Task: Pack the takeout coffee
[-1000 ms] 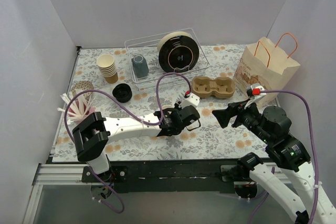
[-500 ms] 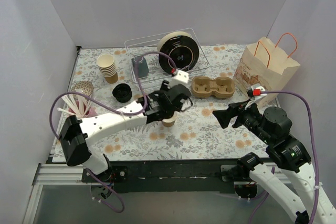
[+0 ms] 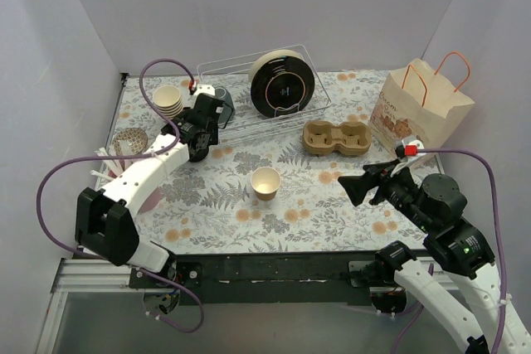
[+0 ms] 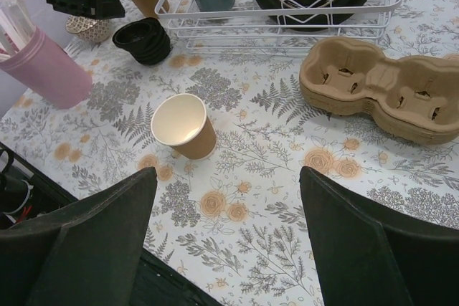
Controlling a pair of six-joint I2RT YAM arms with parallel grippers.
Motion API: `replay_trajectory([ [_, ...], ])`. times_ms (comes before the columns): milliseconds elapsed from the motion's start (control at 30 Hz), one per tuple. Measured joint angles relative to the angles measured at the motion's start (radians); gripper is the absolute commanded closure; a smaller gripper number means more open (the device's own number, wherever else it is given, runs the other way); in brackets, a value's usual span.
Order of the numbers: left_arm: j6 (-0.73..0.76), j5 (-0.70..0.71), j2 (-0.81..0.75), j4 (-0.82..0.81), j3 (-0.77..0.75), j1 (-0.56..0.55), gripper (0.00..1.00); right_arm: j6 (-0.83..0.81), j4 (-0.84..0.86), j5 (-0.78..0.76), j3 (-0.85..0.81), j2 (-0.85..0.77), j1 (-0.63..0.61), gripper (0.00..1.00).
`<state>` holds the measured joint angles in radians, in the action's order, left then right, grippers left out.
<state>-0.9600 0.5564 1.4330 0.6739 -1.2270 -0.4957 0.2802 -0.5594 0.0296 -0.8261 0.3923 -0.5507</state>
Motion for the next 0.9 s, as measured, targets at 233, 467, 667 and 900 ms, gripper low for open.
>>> replay_trajectory([
  [233,0.069,-0.1,0.131,-0.026,0.0,0.122,0.6,-0.022,-0.002,-0.001,0.0,-0.007,0.0,0.12],
  [467,0.105,-0.193,0.183,-0.049,0.0,0.156,0.59,-0.045,-0.015,-0.008,0.0,-0.019,0.0,0.11],
  [667,0.129,-0.225,0.224,-0.069,0.002,0.154,0.57,-0.052,-0.015,-0.008,0.0,-0.018,0.0,0.11],
  [900,0.145,-0.214,0.247,-0.084,0.002,0.154,0.61,-0.052,-0.015,-0.008,0.0,-0.018,0.0,0.11],
])
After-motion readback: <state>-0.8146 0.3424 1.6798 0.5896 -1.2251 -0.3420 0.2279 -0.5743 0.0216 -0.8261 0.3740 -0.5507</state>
